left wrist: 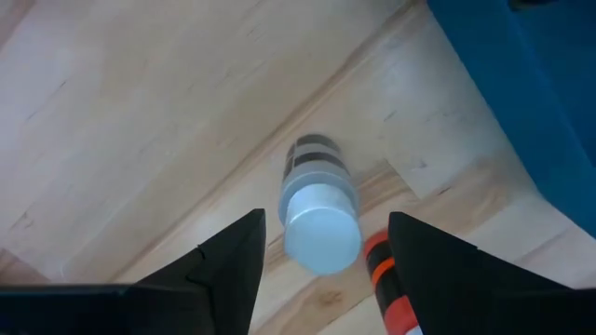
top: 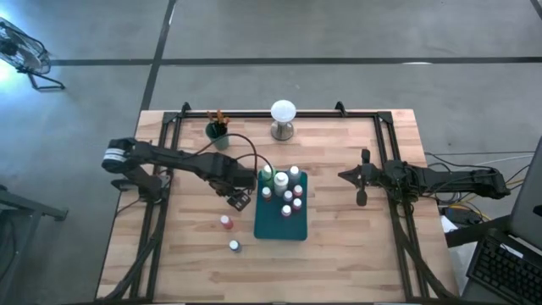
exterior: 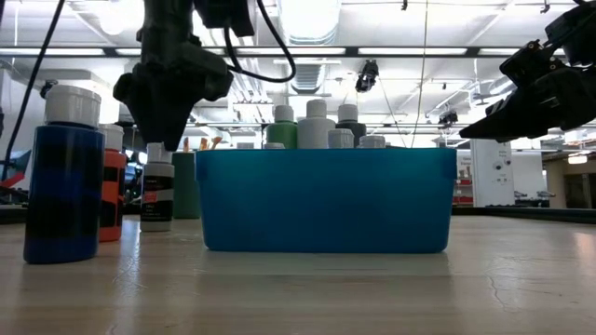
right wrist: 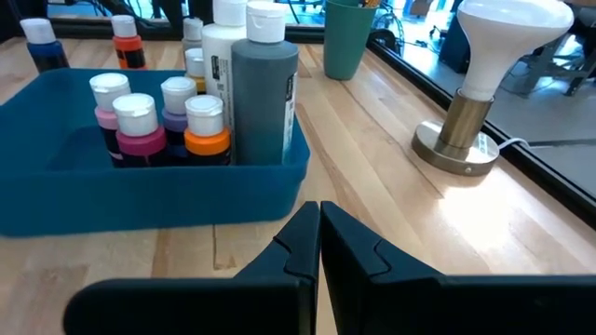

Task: Pick & Place Paint Supplies
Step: Put the gray paint bottle into the blue bin

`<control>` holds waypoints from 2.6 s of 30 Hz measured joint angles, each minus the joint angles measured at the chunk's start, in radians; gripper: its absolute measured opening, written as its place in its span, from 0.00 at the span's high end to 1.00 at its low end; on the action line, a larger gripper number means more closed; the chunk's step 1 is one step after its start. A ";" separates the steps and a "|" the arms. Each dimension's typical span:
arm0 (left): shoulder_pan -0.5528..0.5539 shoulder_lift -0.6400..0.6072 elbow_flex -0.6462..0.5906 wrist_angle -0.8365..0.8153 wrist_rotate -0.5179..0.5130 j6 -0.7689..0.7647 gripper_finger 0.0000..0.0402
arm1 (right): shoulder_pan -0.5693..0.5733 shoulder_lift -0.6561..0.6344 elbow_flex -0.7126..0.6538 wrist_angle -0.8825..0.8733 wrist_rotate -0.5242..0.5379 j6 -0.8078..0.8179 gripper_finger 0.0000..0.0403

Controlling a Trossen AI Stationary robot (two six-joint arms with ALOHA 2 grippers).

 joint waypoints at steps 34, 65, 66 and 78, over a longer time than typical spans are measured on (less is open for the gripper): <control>0.001 0.050 -0.011 0.001 -0.015 0.056 0.45 | 0.000 0.000 0.000 0.000 0.000 0.003 0.98; 0.001 0.048 -0.011 0.015 -0.025 0.058 0.70 | 0.000 0.000 0.000 0.000 0.000 0.001 0.98; 0.001 0.048 -0.011 0.017 -0.025 0.056 0.70 | 0.000 0.000 0.000 0.000 0.000 -0.002 0.98; 0.001 0.044 -0.010 0.012 -0.025 0.012 0.70 | 0.000 0.000 0.000 0.000 0.000 0.010 0.98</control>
